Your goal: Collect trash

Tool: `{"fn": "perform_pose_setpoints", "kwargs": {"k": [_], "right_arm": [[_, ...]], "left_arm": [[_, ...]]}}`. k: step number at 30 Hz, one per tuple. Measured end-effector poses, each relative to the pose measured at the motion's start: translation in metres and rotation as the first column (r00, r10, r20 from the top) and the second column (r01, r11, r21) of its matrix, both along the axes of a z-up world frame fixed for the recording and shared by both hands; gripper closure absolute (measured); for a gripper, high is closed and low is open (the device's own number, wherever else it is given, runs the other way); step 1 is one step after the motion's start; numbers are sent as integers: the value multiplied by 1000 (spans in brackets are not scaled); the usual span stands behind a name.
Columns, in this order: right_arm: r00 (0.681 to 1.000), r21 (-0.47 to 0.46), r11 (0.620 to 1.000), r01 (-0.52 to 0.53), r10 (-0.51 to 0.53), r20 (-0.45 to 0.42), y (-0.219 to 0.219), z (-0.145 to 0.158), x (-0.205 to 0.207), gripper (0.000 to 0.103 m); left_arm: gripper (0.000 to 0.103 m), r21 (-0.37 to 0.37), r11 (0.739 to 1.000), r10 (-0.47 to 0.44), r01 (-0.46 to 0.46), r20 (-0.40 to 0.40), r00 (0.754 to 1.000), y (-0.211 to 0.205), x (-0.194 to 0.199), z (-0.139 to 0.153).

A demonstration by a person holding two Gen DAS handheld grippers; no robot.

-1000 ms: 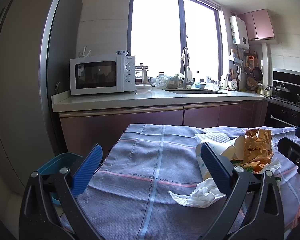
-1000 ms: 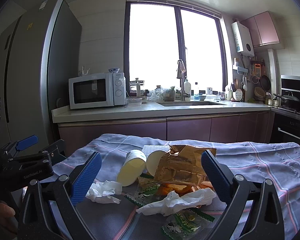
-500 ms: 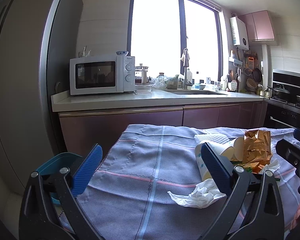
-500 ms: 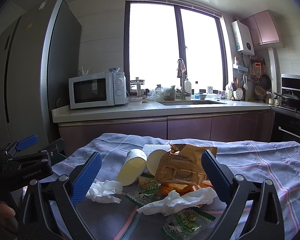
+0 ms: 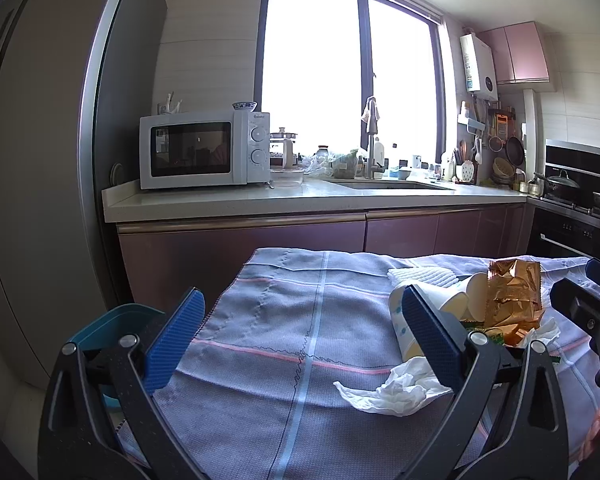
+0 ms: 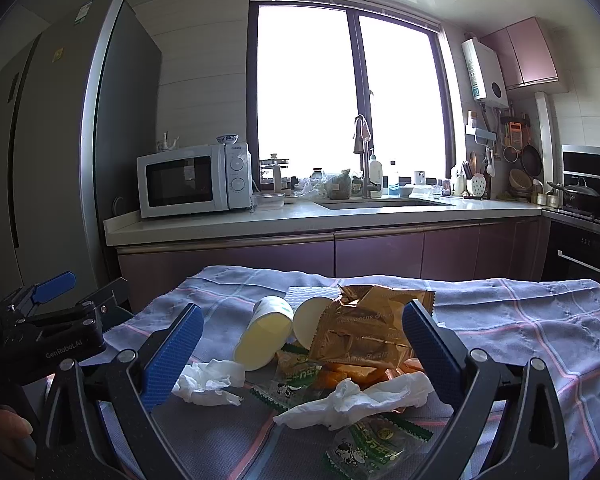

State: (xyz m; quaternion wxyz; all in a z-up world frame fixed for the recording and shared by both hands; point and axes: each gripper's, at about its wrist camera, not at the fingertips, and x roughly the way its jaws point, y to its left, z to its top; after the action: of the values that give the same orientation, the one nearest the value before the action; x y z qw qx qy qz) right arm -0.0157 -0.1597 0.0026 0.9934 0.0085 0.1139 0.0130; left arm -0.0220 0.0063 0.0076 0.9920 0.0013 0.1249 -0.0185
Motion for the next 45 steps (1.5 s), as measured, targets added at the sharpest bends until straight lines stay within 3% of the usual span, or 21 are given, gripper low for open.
{"fn": "perform_pose_setpoints", "kwargs": {"k": [19, 28, 41, 45], "right_arm": [[1000, 17, 1000, -7, 7, -12, -4, -3, 1, 7], [998, 35, 999, -4, 6, -63, -14, -9, 6, 7], [963, 103, 993, 57, -28, -269, -54, -44, 23, 7], [954, 126, 991, 36, 3, -299, -55, -49, 30, 15]], "left_arm": [[6, -3, 1000, -10, 10, -13, 1000, -2, 3, -4], [6, -8, 998, -65, 64, -71, 995, -3, 14, -14], [6, -17, 969, -242, 245, -248, 938, -16, 40, -47], [6, -18, 957, -282, 289, -293, 914, -27, 47, -54]]}}
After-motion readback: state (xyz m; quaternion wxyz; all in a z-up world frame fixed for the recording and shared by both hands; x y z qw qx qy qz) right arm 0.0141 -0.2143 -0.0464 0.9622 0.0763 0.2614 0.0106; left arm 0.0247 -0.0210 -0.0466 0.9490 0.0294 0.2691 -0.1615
